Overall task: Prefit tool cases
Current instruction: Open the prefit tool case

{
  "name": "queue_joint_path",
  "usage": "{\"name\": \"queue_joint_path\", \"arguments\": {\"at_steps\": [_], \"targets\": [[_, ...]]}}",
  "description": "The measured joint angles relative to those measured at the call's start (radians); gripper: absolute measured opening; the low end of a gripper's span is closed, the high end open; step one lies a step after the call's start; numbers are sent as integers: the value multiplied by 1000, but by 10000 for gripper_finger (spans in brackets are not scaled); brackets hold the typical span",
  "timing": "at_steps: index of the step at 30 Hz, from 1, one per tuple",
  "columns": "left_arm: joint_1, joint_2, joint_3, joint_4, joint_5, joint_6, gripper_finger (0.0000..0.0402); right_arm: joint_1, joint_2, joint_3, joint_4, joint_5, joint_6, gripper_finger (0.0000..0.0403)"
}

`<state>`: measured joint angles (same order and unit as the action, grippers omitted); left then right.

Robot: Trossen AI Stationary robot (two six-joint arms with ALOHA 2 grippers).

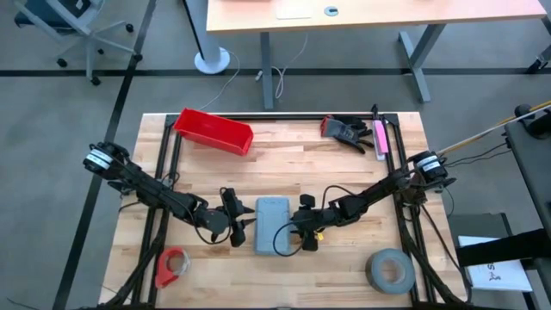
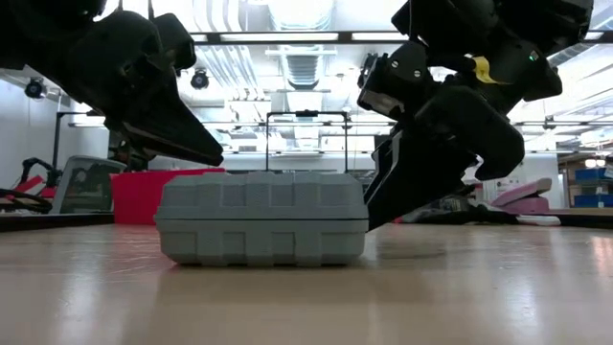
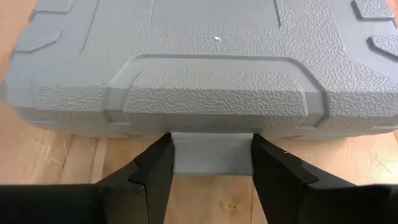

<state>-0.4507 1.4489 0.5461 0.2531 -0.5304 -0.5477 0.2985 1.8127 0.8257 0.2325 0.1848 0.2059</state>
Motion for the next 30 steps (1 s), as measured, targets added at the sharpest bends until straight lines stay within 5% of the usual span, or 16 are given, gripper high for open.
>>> {"name": "queue_joint_path", "arguments": {"at_steps": [22,30], "targets": [[-19,6,0,-63,137,-53,142,10,-81,6,-28,2,-13,178],[-50,136,15,-51,180,-94,139,14,-82,78,-131,-2,-49,180]]}}
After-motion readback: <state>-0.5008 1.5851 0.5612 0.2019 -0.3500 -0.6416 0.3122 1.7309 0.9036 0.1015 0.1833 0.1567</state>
